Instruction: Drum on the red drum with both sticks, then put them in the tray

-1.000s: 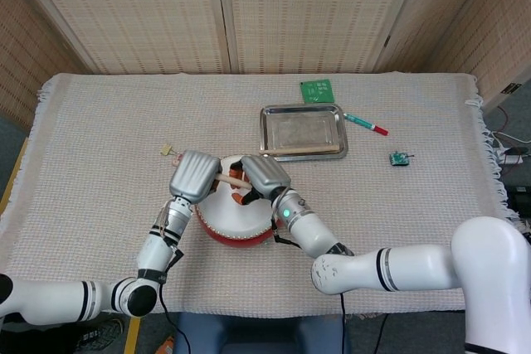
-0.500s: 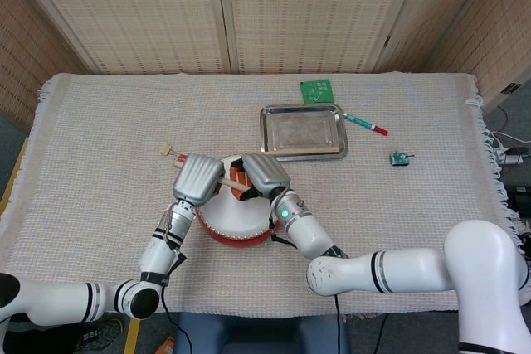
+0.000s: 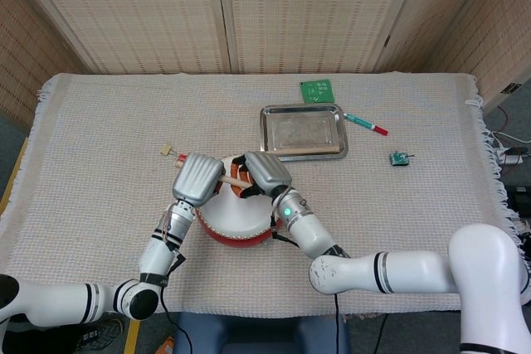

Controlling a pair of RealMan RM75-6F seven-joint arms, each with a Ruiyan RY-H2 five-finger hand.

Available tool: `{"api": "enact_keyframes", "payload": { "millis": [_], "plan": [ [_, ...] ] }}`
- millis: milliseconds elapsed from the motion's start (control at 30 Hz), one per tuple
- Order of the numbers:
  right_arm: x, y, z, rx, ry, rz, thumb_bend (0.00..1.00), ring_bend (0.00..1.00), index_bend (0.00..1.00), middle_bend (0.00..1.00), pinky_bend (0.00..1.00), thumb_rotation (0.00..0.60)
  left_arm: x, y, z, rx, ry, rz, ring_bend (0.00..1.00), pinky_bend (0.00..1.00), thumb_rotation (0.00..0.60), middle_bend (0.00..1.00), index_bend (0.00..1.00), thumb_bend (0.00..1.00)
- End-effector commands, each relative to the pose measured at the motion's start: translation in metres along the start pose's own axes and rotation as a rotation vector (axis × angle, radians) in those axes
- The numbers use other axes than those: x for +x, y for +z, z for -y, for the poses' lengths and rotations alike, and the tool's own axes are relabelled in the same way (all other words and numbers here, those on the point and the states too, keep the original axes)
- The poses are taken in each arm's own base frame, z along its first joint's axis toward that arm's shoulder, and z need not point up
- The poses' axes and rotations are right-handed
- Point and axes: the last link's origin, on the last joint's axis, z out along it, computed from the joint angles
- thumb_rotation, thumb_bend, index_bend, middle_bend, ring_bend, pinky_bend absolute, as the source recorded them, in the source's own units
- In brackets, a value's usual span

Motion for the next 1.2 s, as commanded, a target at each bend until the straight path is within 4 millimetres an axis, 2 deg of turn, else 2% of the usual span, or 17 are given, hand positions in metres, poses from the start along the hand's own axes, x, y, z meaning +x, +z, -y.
{"api": "enact_keyframes", "payload": {
  "millis": [33, 200, 300, 400, 600, 733, 900, 1033, 1200],
  "plan": [
    [0.0003, 0.0, -0.0009, 0.005, 0.005, -0.005, 0.45, 0.72, 0.95, 0.79, 0.88, 0.6, 0.0004, -0.0005, -0.0007, -0.003, 0.004, -0.008, 0.83, 1.0, 0.6, 0.77, 0.6, 0.68],
    [0.002, 0.0005, -0.0032, 0.008, 0.016, -0.014, 0.45, 0.73, 0.97, 0.8, 0.89, 0.6, 0.0015, -0.0015, -0.0015, -0.008, 0.008, -0.025, 0.74, 1.0, 0.6, 0.67, 0.47, 0.64],
    [0.0018, 0.0009, -0.0047, 0.009, 0.019, -0.014, 0.45, 0.74, 0.98, 0.8, 0.89, 0.6, 0.0022, -0.0021, -0.0016, -0.01, 0.012, -0.031, 0.65, 1.0, 0.6, 0.58, 0.39, 0.61],
    [0.0013, 0.0012, -0.0052, 0.013, 0.021, -0.016, 0.45, 0.74, 0.99, 0.8, 0.89, 0.6, 0.0026, -0.0024, -0.0014, -0.01, 0.019, -0.036, 0.55, 0.95, 0.6, 0.48, 0.32, 0.57],
    [0.0011, 0.0013, -0.0051, 0.019, 0.026, -0.018, 0.45, 0.74, 1.0, 0.81, 0.9, 0.6, 0.003, -0.0027, -0.0016, -0.014, 0.015, -0.035, 0.38, 0.75, 0.6, 0.31, 0.18, 0.5],
    [0.0006, 0.0017, -0.0053, 0.023, 0.031, -0.02, 0.45, 0.75, 1.0, 0.82, 0.91, 0.6, 0.0034, -0.0027, -0.0025, -0.021, 0.007, -0.032, 0.17, 0.46, 0.6, 0.15, 0.08, 0.44],
    [-0.0006, 0.0019, -0.0069, 0.032, 0.038, -0.024, 0.45, 0.76, 1.0, 0.83, 0.92, 0.6, 0.0038, -0.0025, -0.0023, -0.031, 0.005, -0.023, 0.02, 0.28, 0.6, 0.02, 0.01, 0.36],
    [-0.0005, 0.0016, -0.0078, 0.038, 0.039, -0.027, 0.45, 0.76, 1.0, 0.84, 0.92, 0.6, 0.006, -0.0027, -0.0012, -0.029, 0.0, -0.027, 0.0, 0.16, 0.6, 0.0, 0.0, 0.31],
    [-0.0004, 0.0009, -0.0083, 0.047, 0.039, -0.032, 0.45, 0.76, 1.0, 0.84, 0.93, 0.6, 0.0095, -0.0037, 0.0002, -0.028, -0.012, -0.043, 0.0, 0.12, 0.6, 0.0, 0.0, 0.29]
  ]
}}
